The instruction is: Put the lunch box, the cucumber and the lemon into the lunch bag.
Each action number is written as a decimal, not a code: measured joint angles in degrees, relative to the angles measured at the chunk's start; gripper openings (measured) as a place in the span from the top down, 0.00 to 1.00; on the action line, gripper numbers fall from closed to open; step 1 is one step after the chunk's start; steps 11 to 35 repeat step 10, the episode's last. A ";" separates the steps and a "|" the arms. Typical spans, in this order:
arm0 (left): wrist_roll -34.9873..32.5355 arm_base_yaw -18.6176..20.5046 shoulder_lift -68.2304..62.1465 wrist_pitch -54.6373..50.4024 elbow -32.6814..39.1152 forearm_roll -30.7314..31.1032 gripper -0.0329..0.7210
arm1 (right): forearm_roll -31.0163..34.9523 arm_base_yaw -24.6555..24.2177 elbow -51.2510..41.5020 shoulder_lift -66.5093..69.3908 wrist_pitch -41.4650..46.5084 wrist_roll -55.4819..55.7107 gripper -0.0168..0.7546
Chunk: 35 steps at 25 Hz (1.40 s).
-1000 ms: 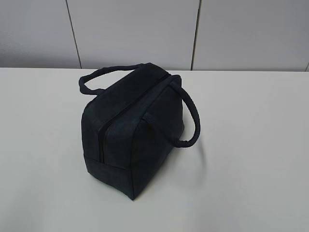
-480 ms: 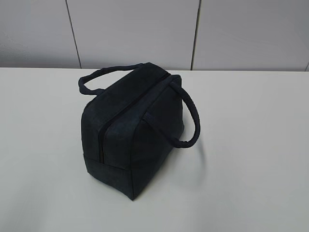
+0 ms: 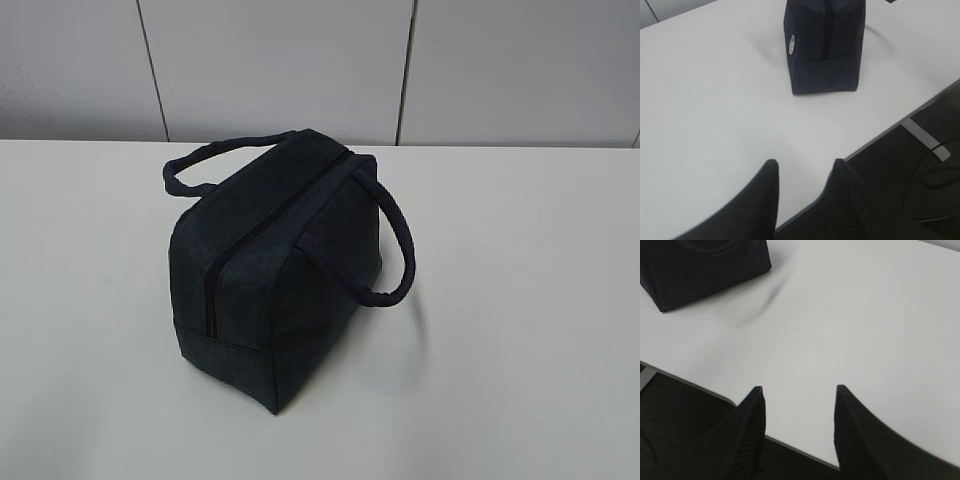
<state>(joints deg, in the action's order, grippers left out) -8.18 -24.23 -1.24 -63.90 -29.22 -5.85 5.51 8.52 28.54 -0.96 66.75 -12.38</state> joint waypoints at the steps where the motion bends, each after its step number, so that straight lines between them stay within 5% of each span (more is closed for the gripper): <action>1: 0.00 1.80 0.00 0.00 0.00 0.00 0.64 | 0.00 0.00 0.00 0.00 0.00 0.00 0.54; 10: 0.00 17.35 0.58 0.10 0.08 0.00 0.64 | -0.11 0.00 -0.08 0.00 -0.14 0.00 0.54; 35: 0.00 17.35 0.58 0.10 0.08 0.00 0.64 | -0.11 0.00 -0.08 0.00 -0.14 0.00 0.54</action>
